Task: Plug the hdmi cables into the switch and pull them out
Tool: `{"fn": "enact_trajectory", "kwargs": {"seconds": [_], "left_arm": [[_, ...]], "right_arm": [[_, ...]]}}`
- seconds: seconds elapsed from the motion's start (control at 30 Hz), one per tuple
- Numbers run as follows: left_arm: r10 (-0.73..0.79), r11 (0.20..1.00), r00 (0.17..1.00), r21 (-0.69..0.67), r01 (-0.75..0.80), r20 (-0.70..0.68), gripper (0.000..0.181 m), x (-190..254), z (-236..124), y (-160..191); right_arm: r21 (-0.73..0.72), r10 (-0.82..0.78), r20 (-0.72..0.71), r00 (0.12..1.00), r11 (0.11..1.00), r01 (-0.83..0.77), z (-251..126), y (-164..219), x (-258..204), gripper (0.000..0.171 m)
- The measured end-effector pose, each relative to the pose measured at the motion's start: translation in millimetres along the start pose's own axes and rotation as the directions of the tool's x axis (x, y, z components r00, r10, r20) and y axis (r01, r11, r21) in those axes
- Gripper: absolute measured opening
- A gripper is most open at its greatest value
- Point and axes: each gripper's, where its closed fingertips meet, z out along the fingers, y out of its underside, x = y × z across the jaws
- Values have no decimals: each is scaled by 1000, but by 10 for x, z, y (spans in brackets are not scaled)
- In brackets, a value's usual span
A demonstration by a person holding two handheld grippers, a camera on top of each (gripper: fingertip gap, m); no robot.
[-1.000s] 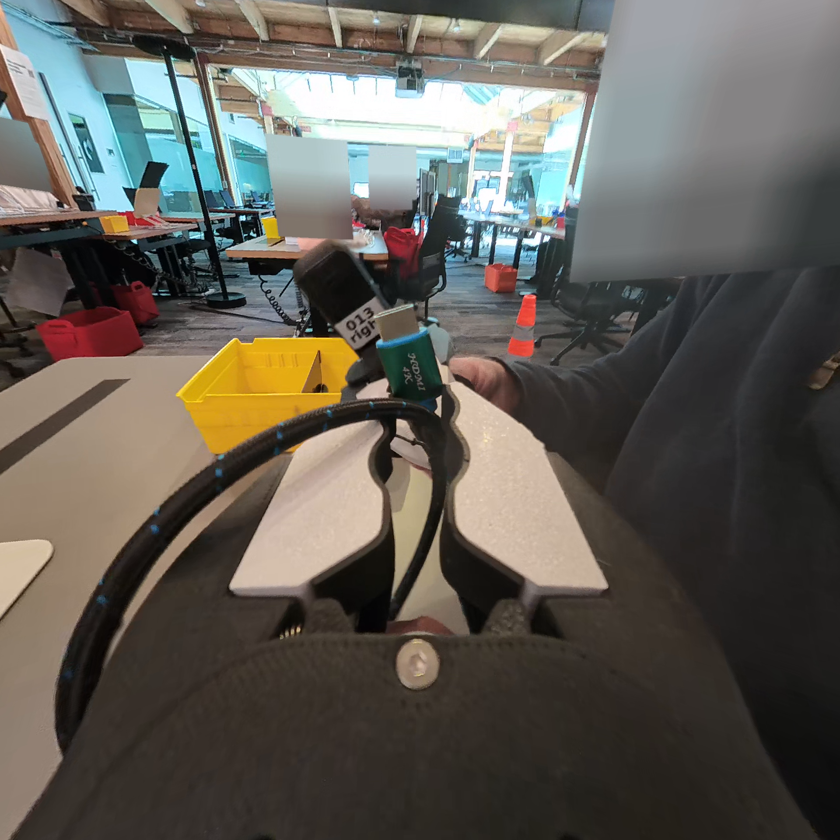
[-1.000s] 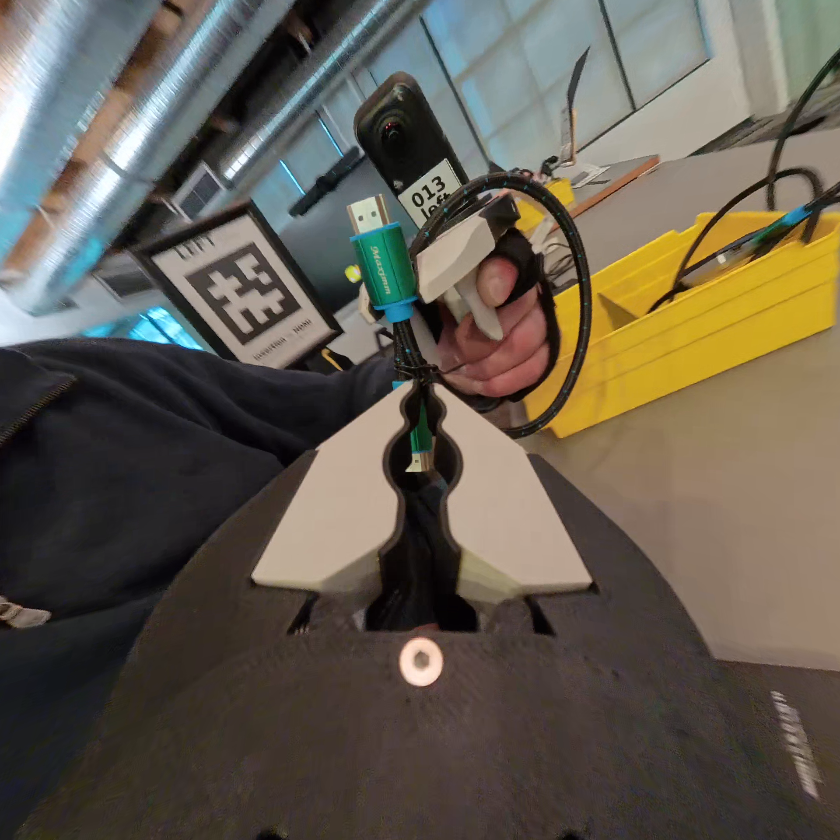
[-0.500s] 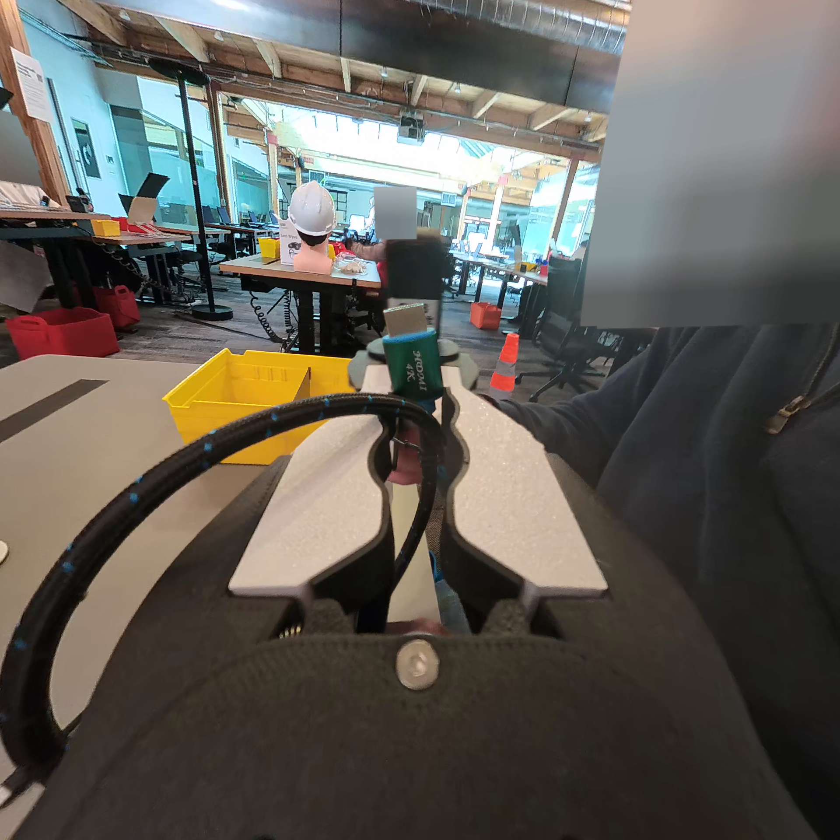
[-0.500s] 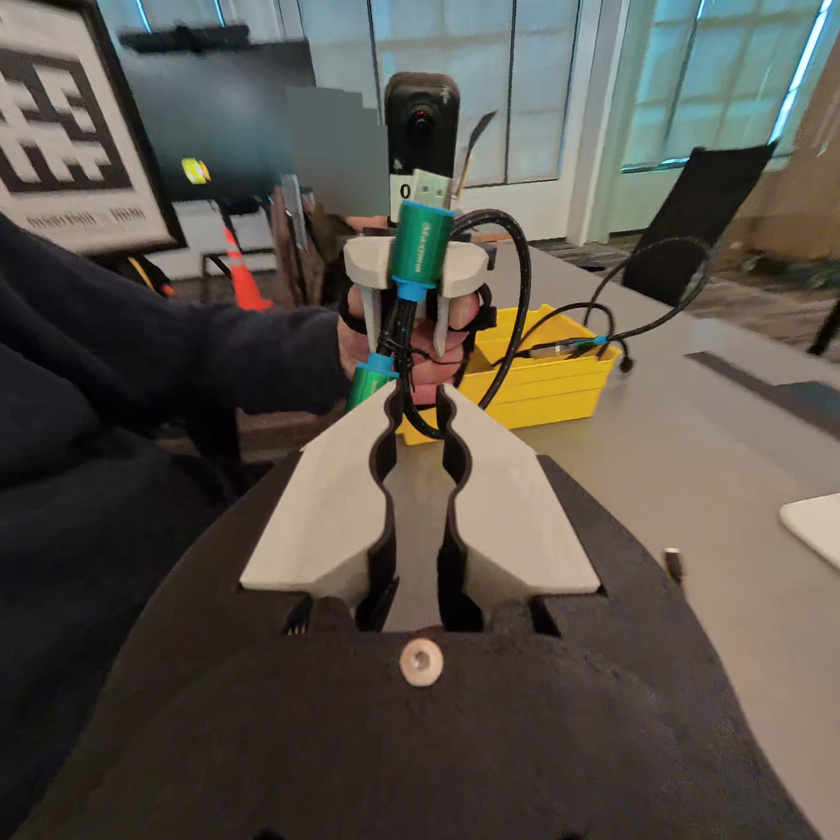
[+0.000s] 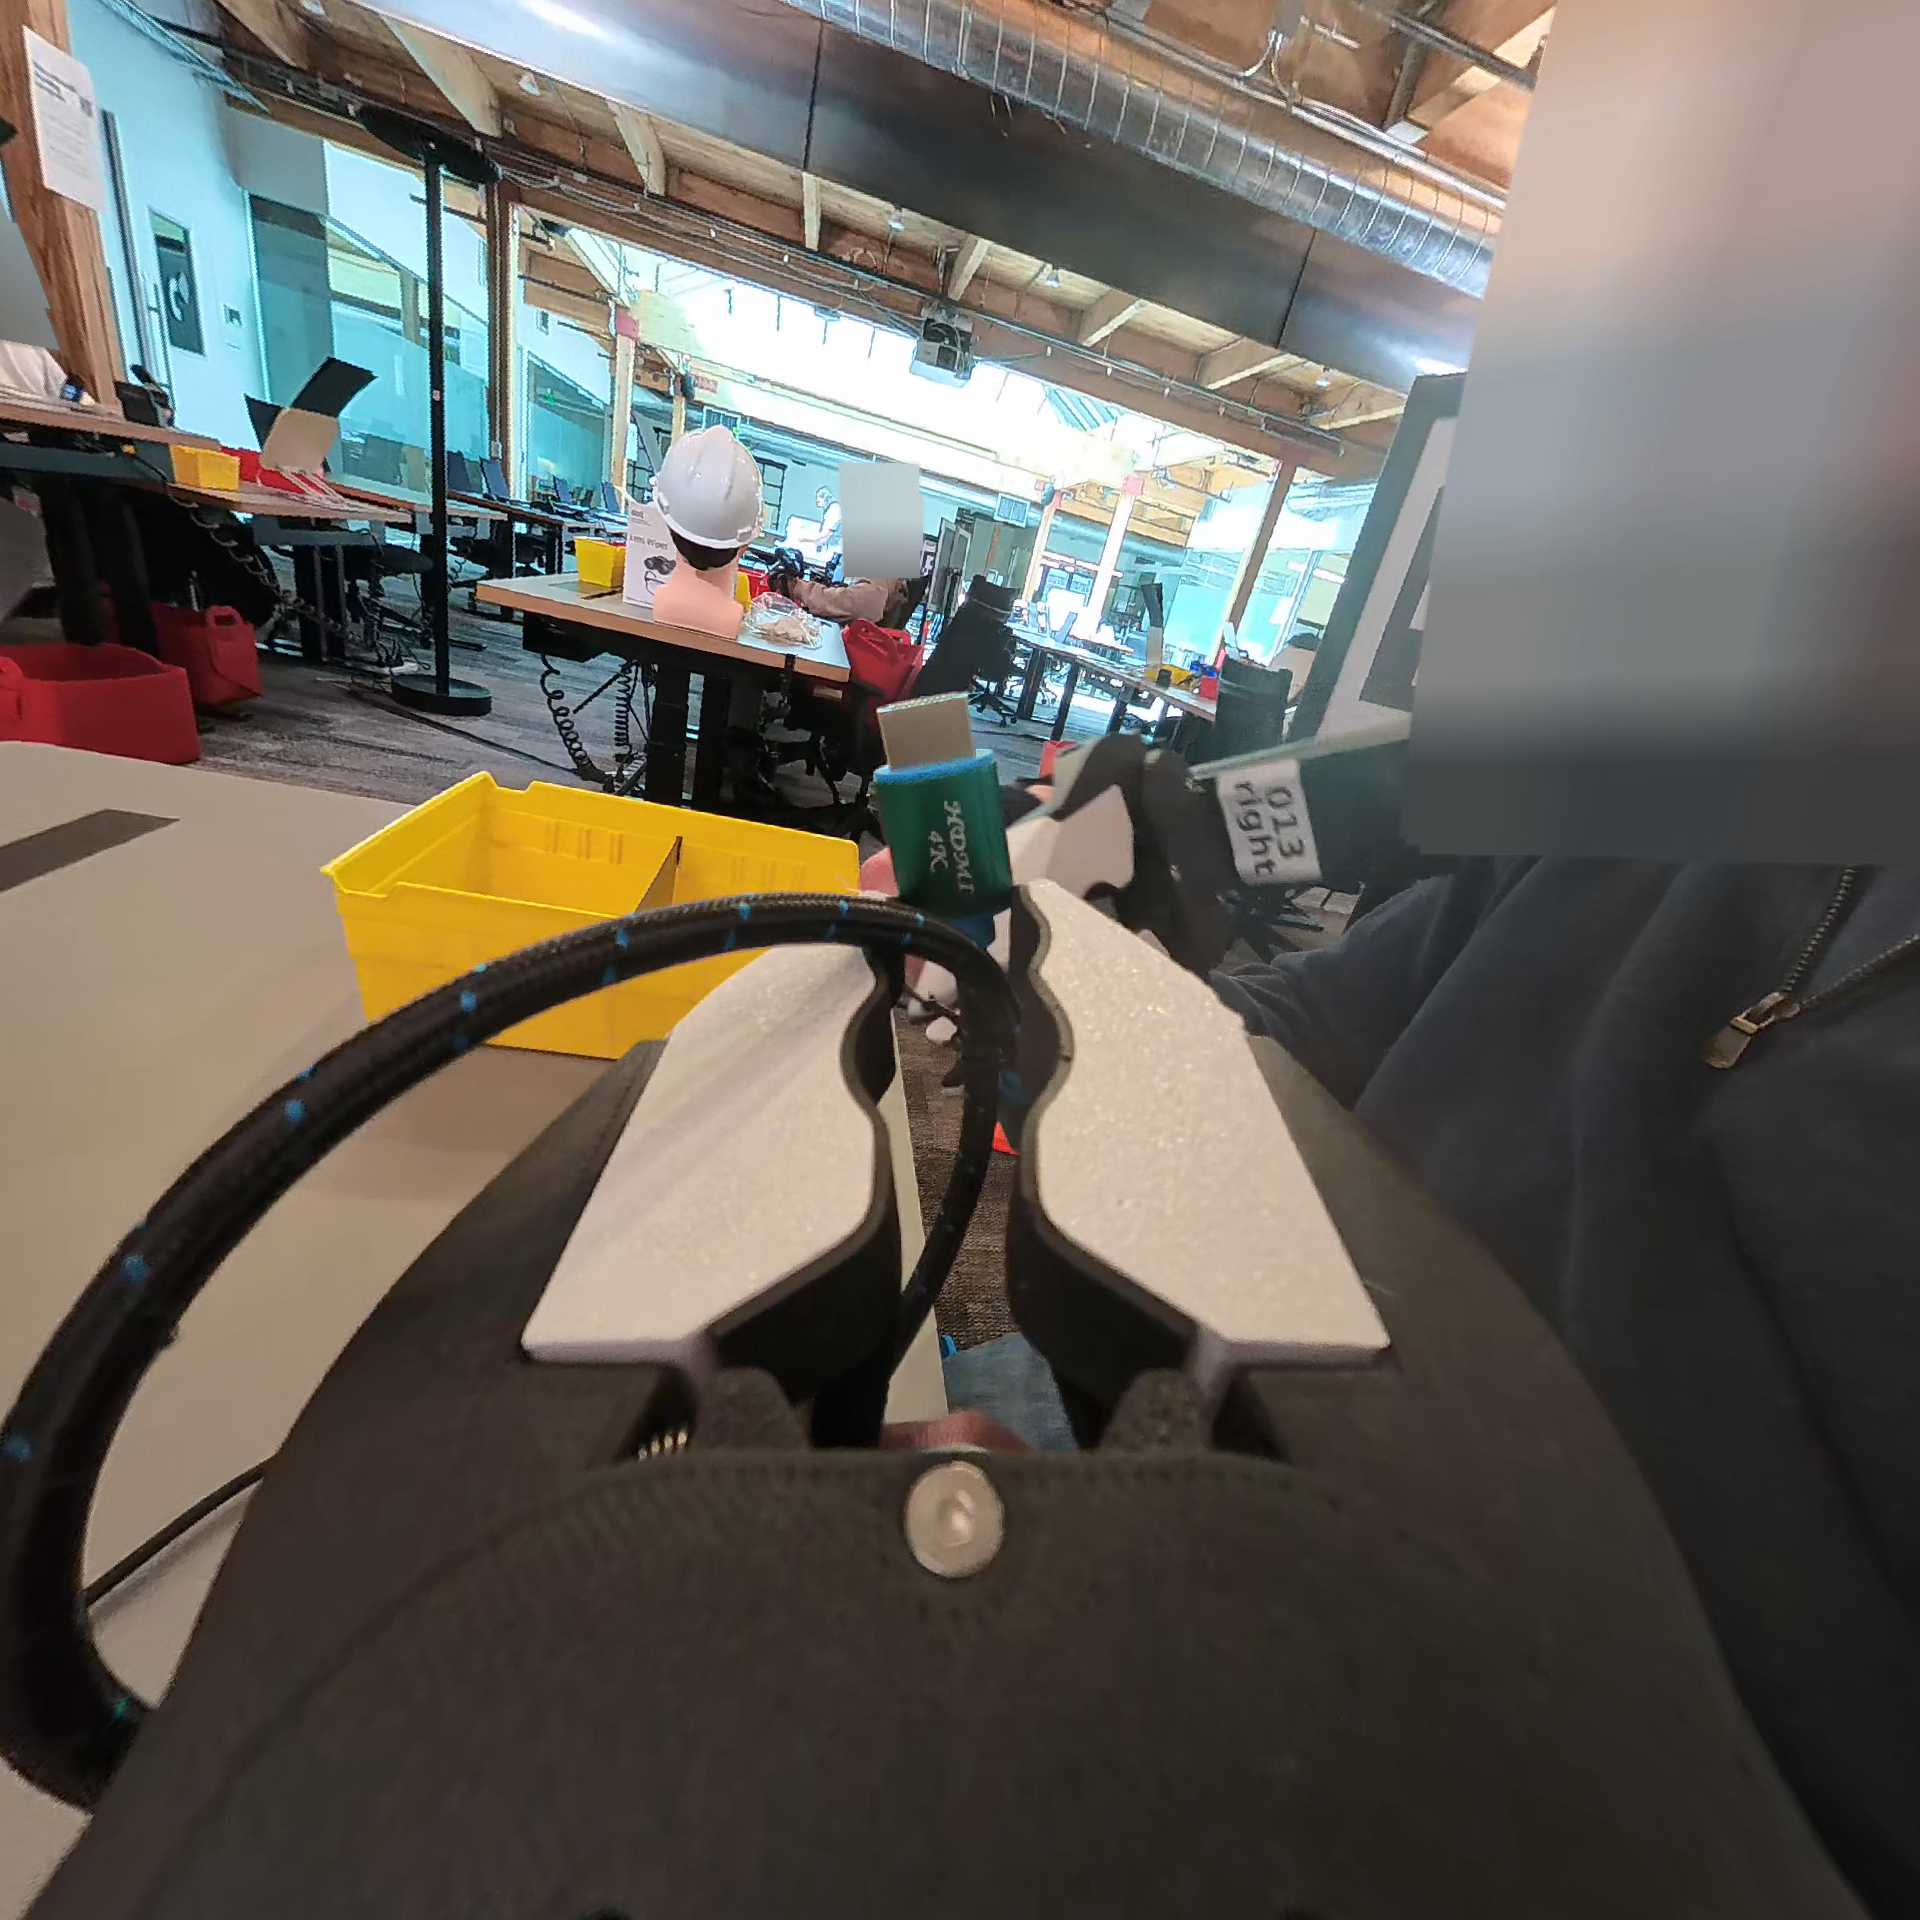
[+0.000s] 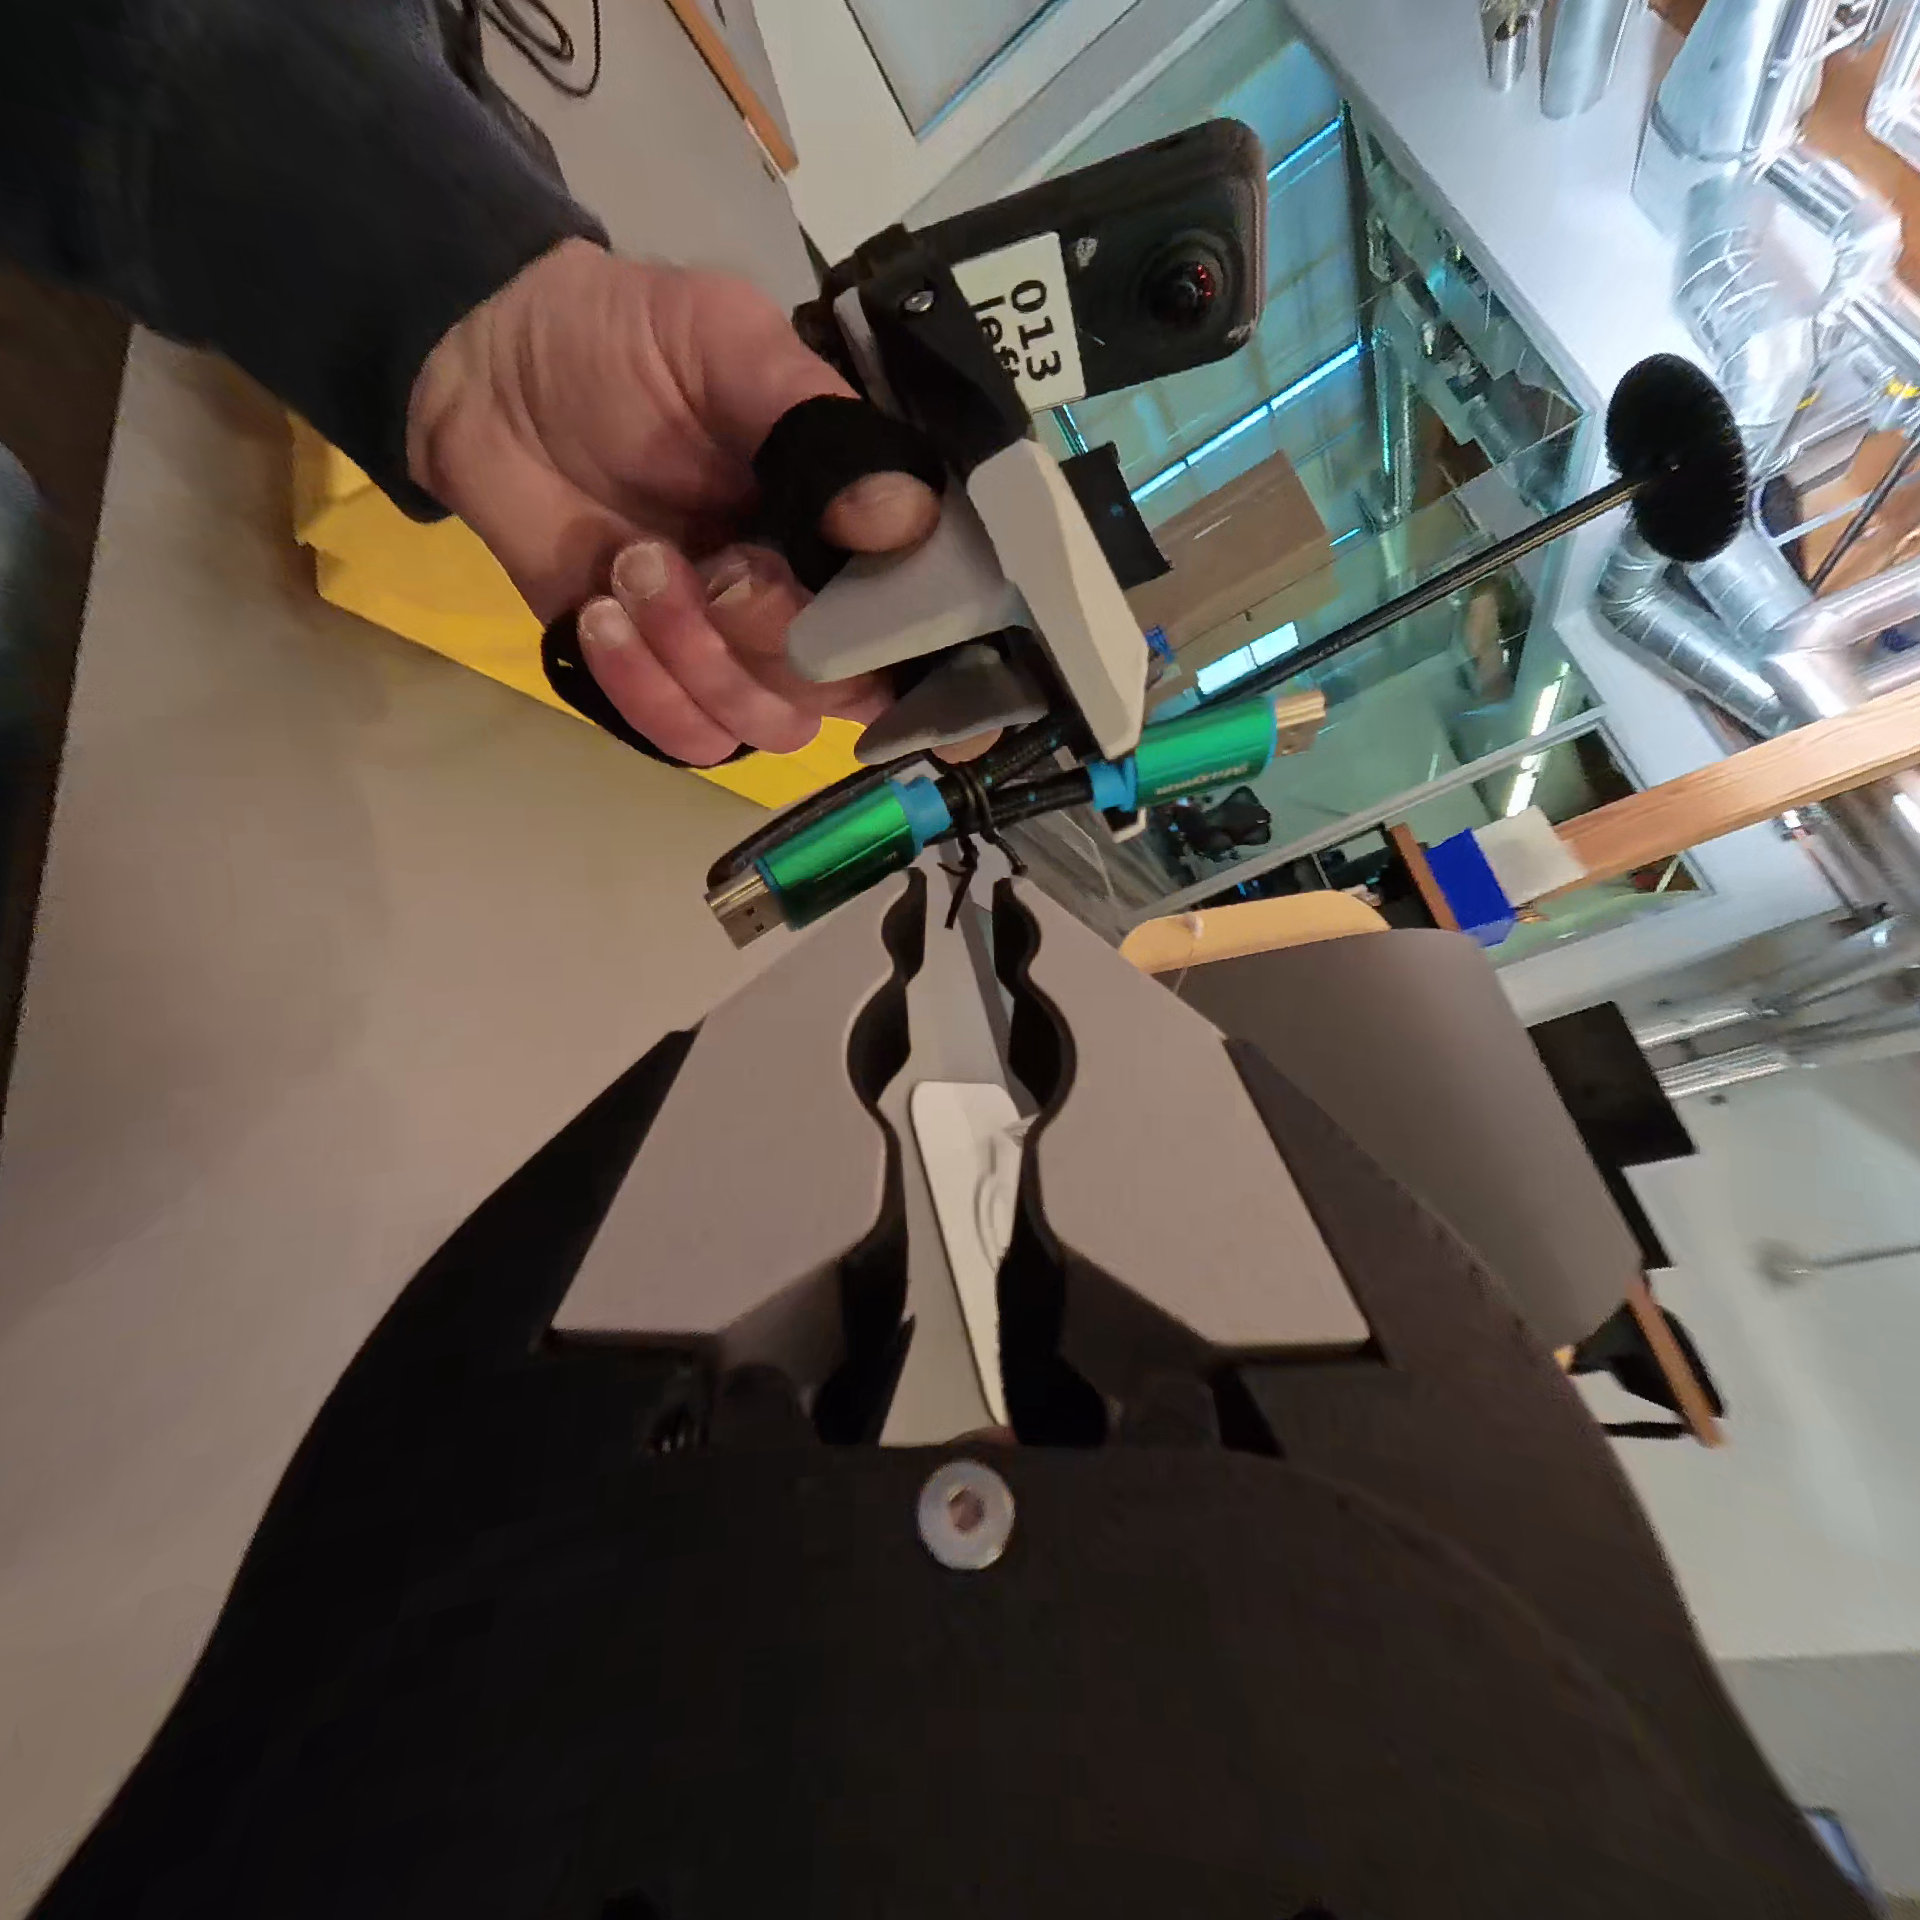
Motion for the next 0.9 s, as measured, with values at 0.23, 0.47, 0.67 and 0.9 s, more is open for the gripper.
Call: {"fn": "enact_trajectory", "kwargs": {"seconds": [0.23,0.47,0.67,0.9], "left_arm": [[-15,1000,1000,7,15,3,19,-13,-2,-4],[-38,999,999,10,38,-2,19,-23,15,27],[-31,1000,1000,0,31,4,19,-37,7,40],[7,999,1000,-32,-6,22,19,-46,0,60]], "right_arm": [[-33,-103,-35,994,994,102,-11,-15,1,8],[-48,-147,-39,988,988,145,4,-13,-16,4],[-39,-91,-6,996,995,91,1,-3,-43,2],[7,150,98,984,988,-152,-17,18,-65,0]]}}
